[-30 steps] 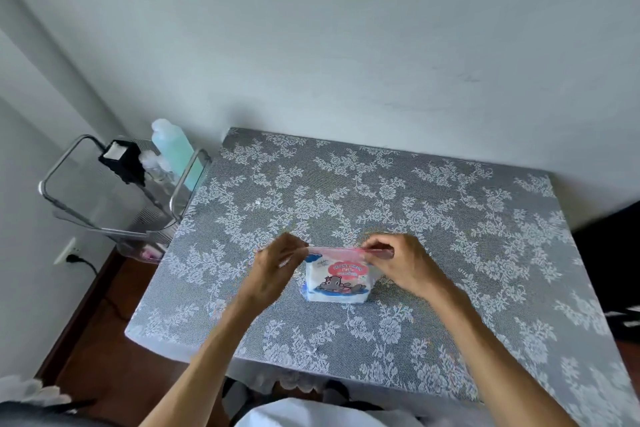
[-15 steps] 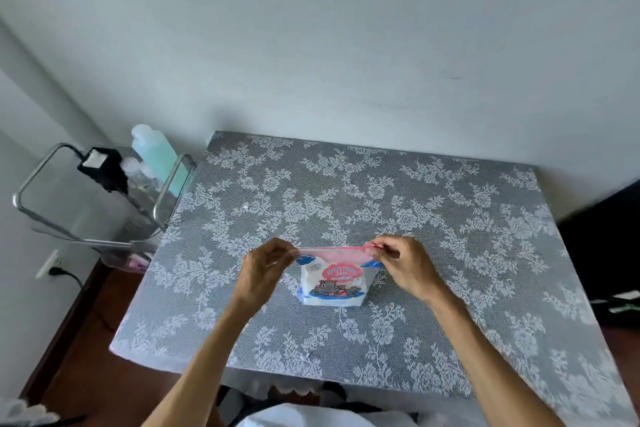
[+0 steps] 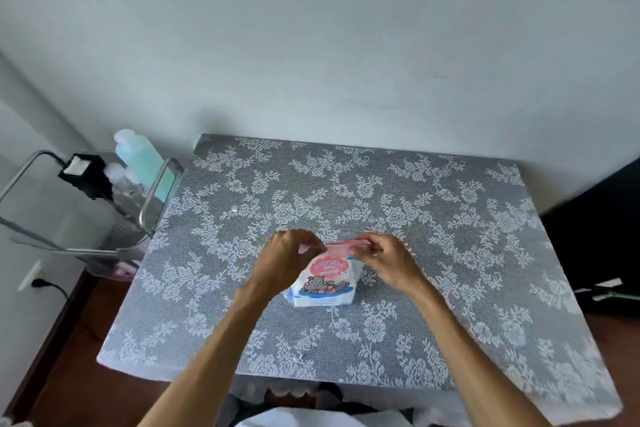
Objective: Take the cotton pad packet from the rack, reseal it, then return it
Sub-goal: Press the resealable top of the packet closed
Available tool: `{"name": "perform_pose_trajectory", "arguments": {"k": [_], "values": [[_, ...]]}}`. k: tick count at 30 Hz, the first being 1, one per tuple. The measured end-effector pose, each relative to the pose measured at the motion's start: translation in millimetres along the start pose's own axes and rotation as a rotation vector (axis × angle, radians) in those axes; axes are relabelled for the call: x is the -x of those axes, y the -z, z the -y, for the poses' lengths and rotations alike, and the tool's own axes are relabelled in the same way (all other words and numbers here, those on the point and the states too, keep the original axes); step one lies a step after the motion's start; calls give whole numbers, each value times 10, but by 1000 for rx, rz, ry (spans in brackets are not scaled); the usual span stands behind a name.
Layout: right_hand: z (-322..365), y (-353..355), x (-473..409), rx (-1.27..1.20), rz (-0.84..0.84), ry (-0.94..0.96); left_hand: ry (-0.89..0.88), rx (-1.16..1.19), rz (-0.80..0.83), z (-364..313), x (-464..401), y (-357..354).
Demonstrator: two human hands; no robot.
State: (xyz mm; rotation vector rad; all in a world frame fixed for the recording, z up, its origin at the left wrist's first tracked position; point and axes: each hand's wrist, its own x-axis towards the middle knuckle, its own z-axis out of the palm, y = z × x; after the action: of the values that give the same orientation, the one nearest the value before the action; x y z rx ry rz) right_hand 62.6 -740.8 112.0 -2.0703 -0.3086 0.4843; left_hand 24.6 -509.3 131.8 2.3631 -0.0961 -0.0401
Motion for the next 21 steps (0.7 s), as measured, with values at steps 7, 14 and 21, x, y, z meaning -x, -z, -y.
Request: {"name": "perform_pose_trajectory", "arguments": {"k": [7, 14, 21], "values": [[36, -110, 87, -174, -117, -5, 8, 48, 0, 15, -36, 11], [59, -193, 91, -390, -206, -60, 41, 46, 30, 45, -54, 63], [85, -247, 129, -414, -179, -106, 49, 27, 39, 88, -53, 89]]}}
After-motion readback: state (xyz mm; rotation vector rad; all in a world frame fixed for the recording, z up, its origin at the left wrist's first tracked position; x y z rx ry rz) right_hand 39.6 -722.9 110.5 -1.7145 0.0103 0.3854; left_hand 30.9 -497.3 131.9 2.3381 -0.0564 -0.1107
